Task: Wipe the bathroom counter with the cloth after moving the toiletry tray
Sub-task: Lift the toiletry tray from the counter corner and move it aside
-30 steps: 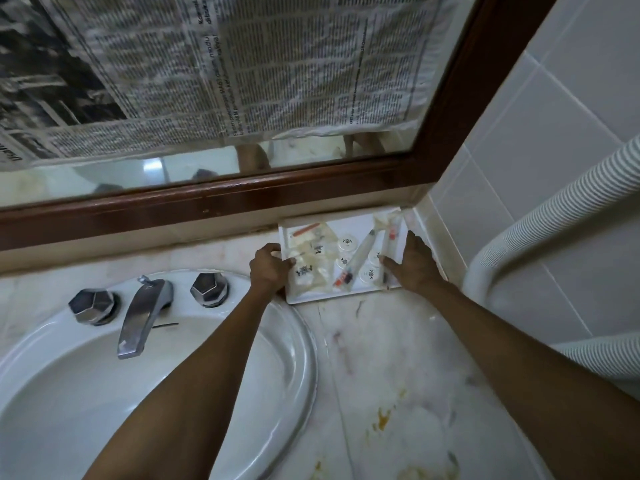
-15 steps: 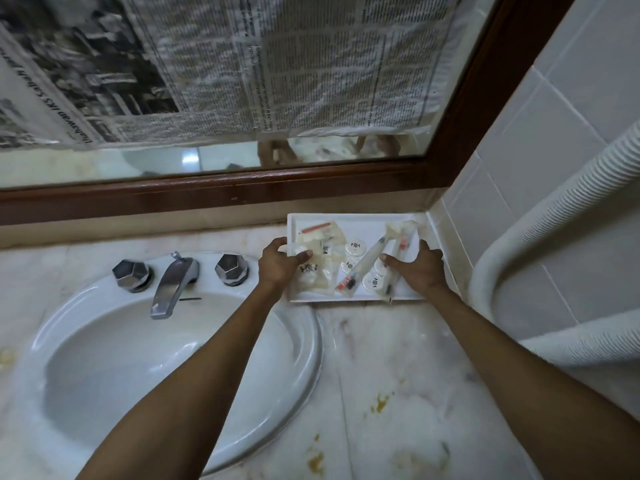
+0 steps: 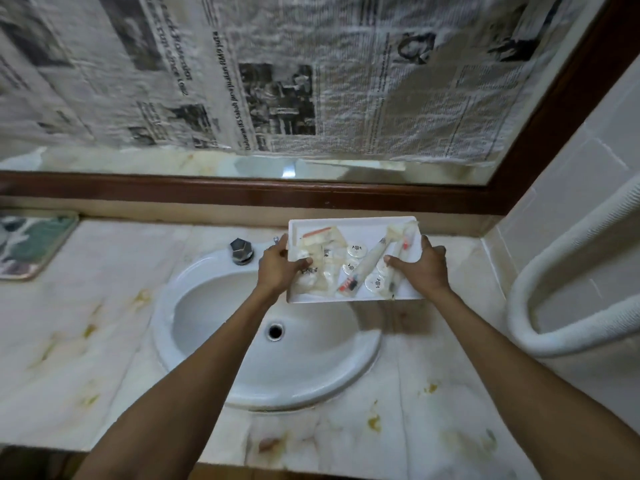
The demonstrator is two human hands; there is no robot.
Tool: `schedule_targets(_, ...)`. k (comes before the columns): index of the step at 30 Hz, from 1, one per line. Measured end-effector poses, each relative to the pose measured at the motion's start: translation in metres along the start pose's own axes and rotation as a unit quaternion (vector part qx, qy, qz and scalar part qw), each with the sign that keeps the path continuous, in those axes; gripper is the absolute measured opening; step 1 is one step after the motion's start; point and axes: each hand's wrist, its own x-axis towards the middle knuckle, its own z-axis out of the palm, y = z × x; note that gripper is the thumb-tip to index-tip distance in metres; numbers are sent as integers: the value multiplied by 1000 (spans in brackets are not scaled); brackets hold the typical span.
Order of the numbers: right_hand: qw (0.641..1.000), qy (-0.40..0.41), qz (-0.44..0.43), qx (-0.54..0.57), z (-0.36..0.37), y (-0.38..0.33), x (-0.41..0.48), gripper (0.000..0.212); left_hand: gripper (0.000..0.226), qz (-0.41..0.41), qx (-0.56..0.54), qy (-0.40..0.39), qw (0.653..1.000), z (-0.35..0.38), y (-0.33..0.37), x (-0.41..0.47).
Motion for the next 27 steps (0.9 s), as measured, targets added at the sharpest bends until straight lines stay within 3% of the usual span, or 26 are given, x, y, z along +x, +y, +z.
schedule_targets(3,999,-7,-42,29,28,-41,-26,97,45,4,-17,28,999,-59,-14,-22)
schedule_targets(7,993,-31,-95,62,73,-99,-74,90,67,18,-23,89,996,-146,-42,-59)
schedule_targets(17,960,-160,-226,43,208,-231,-195,92,75,-21,-33,205,978,-358,-126,-145)
schedule_targets(27,910,-279,-308,-11,341,-337,-252,64,92,-105,-39,306,945,-490,-218,-187)
